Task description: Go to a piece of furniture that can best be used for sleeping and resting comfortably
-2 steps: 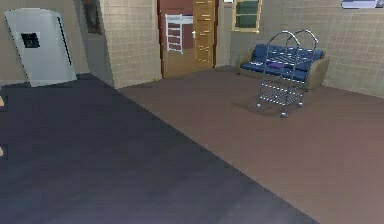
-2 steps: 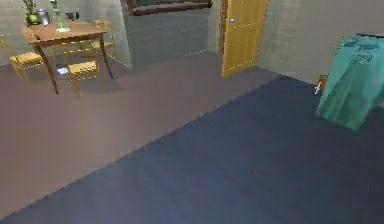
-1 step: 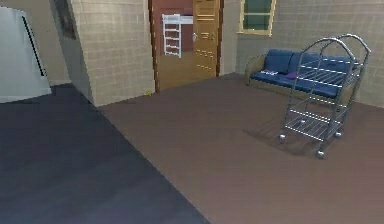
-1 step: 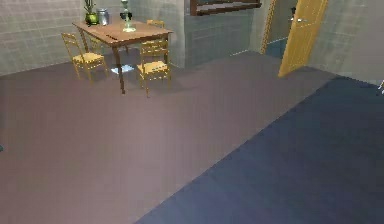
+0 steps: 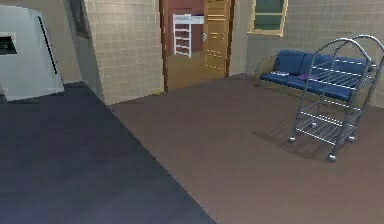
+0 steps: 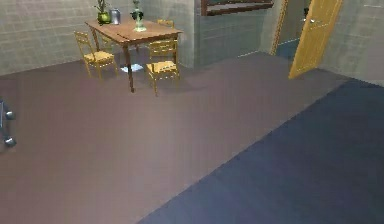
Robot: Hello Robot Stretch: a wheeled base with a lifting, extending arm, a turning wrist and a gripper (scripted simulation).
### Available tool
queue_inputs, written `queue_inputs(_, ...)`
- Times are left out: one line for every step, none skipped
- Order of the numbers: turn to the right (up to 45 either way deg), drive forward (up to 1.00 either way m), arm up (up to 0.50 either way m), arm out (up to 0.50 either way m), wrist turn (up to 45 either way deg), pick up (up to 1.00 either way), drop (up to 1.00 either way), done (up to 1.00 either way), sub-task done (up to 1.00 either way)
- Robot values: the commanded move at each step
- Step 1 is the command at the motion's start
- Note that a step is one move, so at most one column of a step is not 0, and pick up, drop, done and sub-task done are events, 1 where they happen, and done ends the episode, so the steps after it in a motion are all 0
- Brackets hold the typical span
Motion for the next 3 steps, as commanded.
queue_inputs(0.0, 1.0, 0.0, 0.0, 0.0, 0.0, 0.0, 0.0, 0.0)
queue_inputs(0.0, 1.0, 0.0, 0.0, 0.0, 0.0, 0.0, 0.0, 0.0)
queue_inputs(3.0, 0.0, 0.0, 0.0, 0.0, 0.0, 0.0, 0.0, 0.0)
